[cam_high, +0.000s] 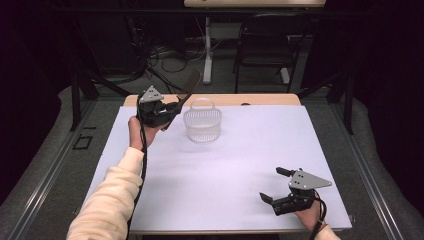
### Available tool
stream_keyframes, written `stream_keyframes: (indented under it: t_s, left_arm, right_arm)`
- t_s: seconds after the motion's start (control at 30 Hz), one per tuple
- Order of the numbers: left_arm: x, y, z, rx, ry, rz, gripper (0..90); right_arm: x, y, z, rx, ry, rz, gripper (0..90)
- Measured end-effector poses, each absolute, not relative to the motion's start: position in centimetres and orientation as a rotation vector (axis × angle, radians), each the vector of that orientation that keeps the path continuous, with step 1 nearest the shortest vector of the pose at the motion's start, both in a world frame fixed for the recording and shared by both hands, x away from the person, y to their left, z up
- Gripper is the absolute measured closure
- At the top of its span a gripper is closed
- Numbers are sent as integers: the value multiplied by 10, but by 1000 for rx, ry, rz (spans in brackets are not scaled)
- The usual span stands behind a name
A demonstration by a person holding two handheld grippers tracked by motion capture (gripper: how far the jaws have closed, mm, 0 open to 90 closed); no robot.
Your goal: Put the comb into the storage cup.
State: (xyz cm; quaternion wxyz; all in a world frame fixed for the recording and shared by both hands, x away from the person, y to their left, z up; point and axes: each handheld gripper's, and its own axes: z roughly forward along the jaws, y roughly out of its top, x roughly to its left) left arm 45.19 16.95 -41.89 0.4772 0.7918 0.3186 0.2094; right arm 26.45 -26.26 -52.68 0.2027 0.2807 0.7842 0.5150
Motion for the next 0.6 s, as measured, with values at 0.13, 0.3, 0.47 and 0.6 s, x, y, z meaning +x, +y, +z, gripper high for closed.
stream_keyframes:
  t_s: [0.13, 0.3, 0.47, 0.6]
  left_arm:
    - [453, 167, -418, 1932, 774, 515, 722]
    - [454, 165, -416, 1924, 774, 516, 722]
    - [456, 163, -416, 1927, 770, 518, 722]
    - [457, 162, -415, 1925, 772, 519, 722]
  right_arm:
    - [264, -263, -527, 784, 2189, 1437, 0]
    - [264, -263, -527, 787, 2188, 1438, 0]
    - [265, -263, -527, 785, 2188, 1438, 0]
    - [265, -263, -527, 783, 2190, 1435, 0]
